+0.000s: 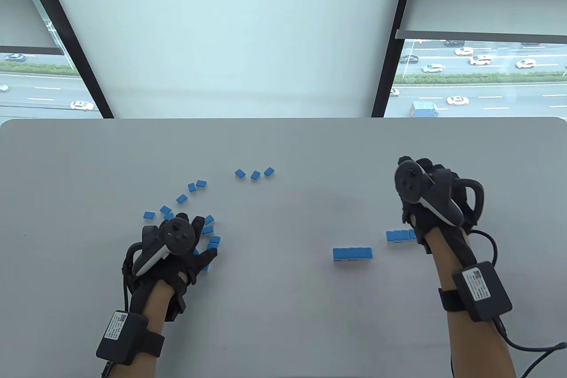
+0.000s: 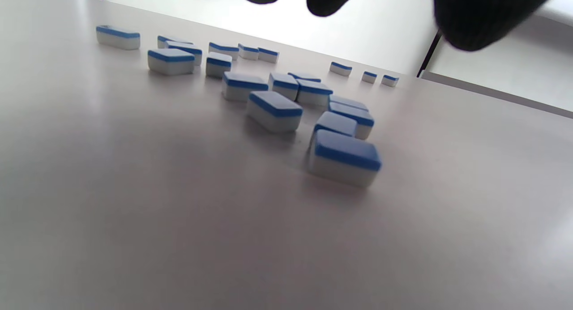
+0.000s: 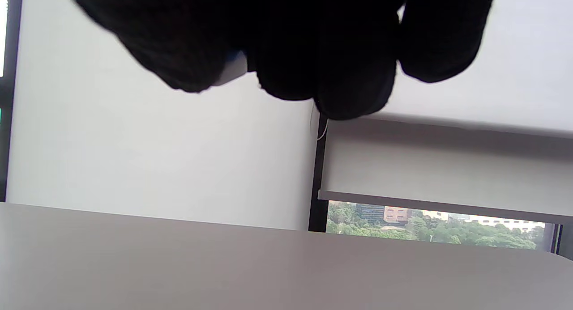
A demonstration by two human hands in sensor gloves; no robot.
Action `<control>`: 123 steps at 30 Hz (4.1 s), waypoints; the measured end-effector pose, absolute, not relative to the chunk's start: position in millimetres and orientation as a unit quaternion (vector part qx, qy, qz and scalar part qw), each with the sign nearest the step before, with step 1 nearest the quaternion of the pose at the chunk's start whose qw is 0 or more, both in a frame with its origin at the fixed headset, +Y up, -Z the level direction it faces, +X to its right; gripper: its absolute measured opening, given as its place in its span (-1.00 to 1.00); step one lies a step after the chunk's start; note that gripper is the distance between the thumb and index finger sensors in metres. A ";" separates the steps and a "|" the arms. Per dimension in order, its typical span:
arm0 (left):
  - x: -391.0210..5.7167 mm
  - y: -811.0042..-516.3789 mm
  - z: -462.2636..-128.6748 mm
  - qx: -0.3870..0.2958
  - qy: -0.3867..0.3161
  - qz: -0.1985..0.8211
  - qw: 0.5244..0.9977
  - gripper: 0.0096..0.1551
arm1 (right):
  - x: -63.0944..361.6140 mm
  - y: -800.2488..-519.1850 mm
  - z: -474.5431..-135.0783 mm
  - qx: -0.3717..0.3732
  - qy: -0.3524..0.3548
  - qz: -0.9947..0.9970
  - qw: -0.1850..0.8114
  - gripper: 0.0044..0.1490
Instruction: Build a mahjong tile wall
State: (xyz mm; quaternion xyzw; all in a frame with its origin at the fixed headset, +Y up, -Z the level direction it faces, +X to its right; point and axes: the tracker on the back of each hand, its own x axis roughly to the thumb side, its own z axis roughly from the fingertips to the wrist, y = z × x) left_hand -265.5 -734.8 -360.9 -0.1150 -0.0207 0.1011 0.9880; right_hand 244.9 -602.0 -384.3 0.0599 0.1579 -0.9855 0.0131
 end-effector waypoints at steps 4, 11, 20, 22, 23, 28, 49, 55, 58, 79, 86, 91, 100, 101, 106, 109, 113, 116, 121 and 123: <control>-266.2 -735.8 -361.0 -0.117 -0.017 0.105 0.987 0.04 | 287.5 -625.6 -363.0 0.117 0.173 -0.977 -0.036 -0.28; -270.7 -741.8 -363.4 -0.127 -0.006 0.104 0.986 0.04 | 321.4 -681.7 -358.3 0.161 0.135 -0.974 -0.080 -0.28; -271.2 -745.8 -362.5 -0.135 -0.003 0.101 0.986 0.04 | 302.4 -725.6 -379.6 0.116 0.019 -0.993 -0.027 -0.30; -271.2 -746.0 -362.2 -0.135 -0.004 0.102 0.986 0.04 | 300.0 -729.3 -381.5 0.113 0.002 -0.993 -0.020 -0.30; -271.1 -746.0 -362.0 -0.135 -0.004 0.102 0.986 0.04 | 298.8 -731.1 -382.2 0.110 -0.004 -0.994 -0.018 -0.30; -271.2 -746.8 -362.5 -0.134 -0.004 0.103 0.986 0.03 | 295.3 -736.1 -384.3 0.107 -0.026 -0.994 0.003 -0.31; -271.5 -748.9 -363.6 -0.139 -0.003 0.100 0.985 0.03 | 295.5 -740.4 -383.5 0.109 -0.038 -0.993 -0.018 -0.21; -270.6 -748.0 -365.1 -0.138 -0.007 0.099 0.985 0.03 | 296.1 -720.7 -372.8 0.113 -0.011 -0.991 -0.074 -0.27; -271.6 -744.8 -365.4 -0.130 -0.008 0.109 0.985 0.03 | 291.7 -708.3 -365.5 0.110 0.003 -0.990 -0.087 -0.26; -266.9 -736.2 -363.1 -0.066 -0.025 0.117 0.991 -0.01 | 269.5 -728.7 -345.0 0.110 -0.038 -0.988 -0.104 0.10; -272.9 -728.1 -359.4 -0.009 -0.006 0.103 0.995 -0.06 | 281.2 -735.6 -344.5 0.120 -0.046 -0.983 -0.129 0.06; -271.3 -726.8 -359.5 0.012 0.011 0.071 0.997 -0.19 | 277.1 -742.8 -346.5 0.114 -0.062 -0.984 -0.125 0.06; -246.4 -740.1 -359.3 -0.051 0.039 -0.028 0.998 -0.27 | 265.2 -743.0 -347.3 0.100 -0.064 -0.988 -0.099 0.05; -244.8 -741.7 -360.2 -0.054 0.041 -0.032 0.997 -0.28 | 265.4 -742.8 -347.0 0.100 -0.064 -0.988 -0.098 0.05; -239.9 -742.3 -361.2 -0.054 0.047 -0.043 0.997 -0.38 | 265.9 -743.4 -346.1 0.104 -0.064 -0.989 -0.085 0.03; -242.2 -743.7 -360.6 -0.071 0.049 -0.029 0.996 -0.38 | 265.3 -742.6 -345.7 0.105 -0.065 -0.989 -0.085 0.03; -243.8 -742.2 -357.7 -0.075 0.049 -0.033 0.995 -0.36 | 265.2 -742.3 -345.1 0.105 -0.065 -0.989 -0.084 0.03; -242.8 -740.4 -355.2 -0.083 0.058 -0.040 0.994 -0.34 | 265.2 -742.4 -345.3 0.105 -0.065 -0.989 -0.085 0.03; -237.4 -739.2 -353.9 -0.085 0.066 -0.066 0.992 -0.23 | 265.0 -742.4 -345.4 0.104 -0.065 -0.989 -0.084 0.03; -234.4 -739.5 -353.4 -0.091 0.069 -0.080 0.990 -0.21 | 265.0 -742.3 -345.4 0.103 -0.065 -0.989 -0.083 0.03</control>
